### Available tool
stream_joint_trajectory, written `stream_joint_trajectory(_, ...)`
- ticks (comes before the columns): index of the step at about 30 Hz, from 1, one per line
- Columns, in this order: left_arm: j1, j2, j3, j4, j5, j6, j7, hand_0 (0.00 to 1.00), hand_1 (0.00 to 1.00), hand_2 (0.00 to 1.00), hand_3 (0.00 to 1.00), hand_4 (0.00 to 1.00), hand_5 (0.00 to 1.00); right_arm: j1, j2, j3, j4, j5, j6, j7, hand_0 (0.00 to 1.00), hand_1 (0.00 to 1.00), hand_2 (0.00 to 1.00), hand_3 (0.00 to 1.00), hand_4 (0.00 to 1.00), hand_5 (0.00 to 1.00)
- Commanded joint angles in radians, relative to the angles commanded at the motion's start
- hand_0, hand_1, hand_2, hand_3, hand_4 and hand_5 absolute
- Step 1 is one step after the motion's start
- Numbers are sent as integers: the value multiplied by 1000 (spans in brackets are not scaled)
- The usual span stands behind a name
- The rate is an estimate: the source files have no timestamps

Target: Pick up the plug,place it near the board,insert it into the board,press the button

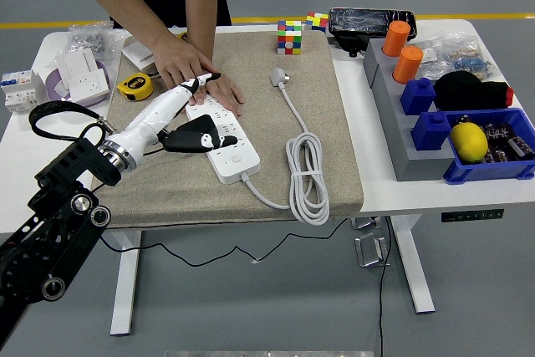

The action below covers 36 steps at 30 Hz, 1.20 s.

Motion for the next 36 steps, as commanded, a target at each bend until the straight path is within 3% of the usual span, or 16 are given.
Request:
stream_joint_trajectory(5,-16,-1,26,39,176,-20,4,984,998,998,998,998,420,0,3,5,0,0,1,-1,803,781,767,785,998,998)
stream_joint_trajectory(6,-20,-2,28,49,196,-15,3,952,985,981,960,998,344,1,3,7,0,-1,1,-1,803,781,766,785,998,998)
stream_joint_trajectory(7,-22,-3,29,57,197,-11,2,952,985,981,960,998,344,2,4,8,0,-2,0,-1,803,781,766,785,998,998)
stream_joint_trajectory(12,-51,-15,29,143,197,97,0,952,985,981,960,998,344,9,3,14,2,-11,-3,-2,803,781,766,785,998,998)
stream_joint_trajectory(13,-58,-19,27,164,197,111,2,915,963,968,932,837,201,10,3,15,3,-13,-4,-3,804,780,766,785,998,998)
stream_joint_trajectory(24,-130,-67,20,329,197,146,27,913,967,961,942,843,201,11,6,9,3,-10,-5,-8,802,780,766,785,998,998)
stream_joint_trajectory(25,-136,-71,19,343,197,150,29,882,956,953,933,793,283,12,6,9,3,-11,-5,-8,802,780,766,785,998,998)
stream_joint_trajectory(30,-154,-89,23,394,197,161,37,882,956,953,933,793,283,15,5,6,4,-12,-7,-8,802,780,766,785,998,998)
stream_joint_trajectory(31,-157,-92,22,406,197,160,38,864,940,935,928,732,351,15,5,4,4,-12,-7,-8,802,780,766,784,998,998)
stream_joint_trajectory(36,-163,-101,20,449,197,155,47,864,940,935,928,732,351,11,5,-2,4,-11,-7,-9,802,780,766,784,998,998)
